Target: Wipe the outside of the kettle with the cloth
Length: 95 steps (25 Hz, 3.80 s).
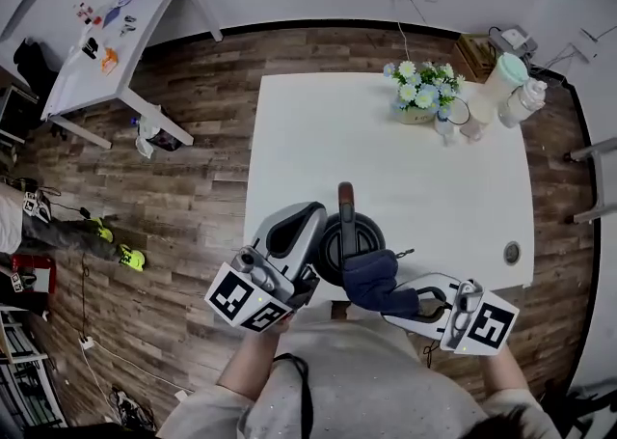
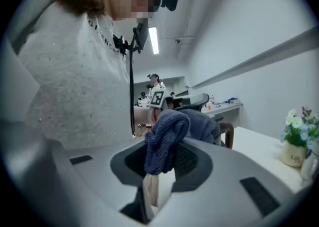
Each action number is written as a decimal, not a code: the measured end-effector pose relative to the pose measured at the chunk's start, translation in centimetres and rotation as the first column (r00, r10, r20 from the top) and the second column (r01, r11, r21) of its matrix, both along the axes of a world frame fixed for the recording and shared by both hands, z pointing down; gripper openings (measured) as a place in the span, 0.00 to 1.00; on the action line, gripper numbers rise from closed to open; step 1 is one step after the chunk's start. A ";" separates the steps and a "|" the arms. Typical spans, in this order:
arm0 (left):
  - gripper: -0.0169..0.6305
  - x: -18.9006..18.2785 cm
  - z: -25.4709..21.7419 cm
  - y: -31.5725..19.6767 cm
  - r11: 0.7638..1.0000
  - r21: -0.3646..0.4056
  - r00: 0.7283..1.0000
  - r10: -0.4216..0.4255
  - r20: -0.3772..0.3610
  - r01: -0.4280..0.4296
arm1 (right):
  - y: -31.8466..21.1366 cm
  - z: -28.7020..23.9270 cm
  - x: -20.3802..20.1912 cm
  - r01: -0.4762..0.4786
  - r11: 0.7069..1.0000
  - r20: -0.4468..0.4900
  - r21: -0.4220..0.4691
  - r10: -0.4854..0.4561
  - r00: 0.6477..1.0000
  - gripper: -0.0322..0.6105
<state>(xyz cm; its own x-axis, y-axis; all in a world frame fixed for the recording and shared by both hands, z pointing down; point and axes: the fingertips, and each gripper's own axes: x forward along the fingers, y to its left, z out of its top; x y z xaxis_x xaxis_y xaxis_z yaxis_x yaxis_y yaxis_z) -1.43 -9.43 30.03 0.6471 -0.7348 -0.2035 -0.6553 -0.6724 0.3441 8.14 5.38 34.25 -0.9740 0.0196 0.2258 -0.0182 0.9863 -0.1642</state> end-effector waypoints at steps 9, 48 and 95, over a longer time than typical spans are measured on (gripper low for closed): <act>0.04 -3.2 -0.2 -1.3 0.999 0.000 0.999 -0.037 -0.035 0.037 | -6.8 -5.5 -1.3 0.008 0.990 0.011 0.143 -0.010 1.000 0.16; 0.04 -5.1 7.0 -0.8 0.991 -0.070 0.973 -0.101 0.207 0.118 | -24.1 10.8 -4.3 -0.045 0.945 -0.514 0.325 0.216 0.830 0.16; 0.04 0.3 3.6 17.2 0.966 0.046 0.948 -0.257 0.190 0.253 | 5.6 -1.4 2.6 -0.672 0.735 -0.007 0.093 0.675 0.738 0.16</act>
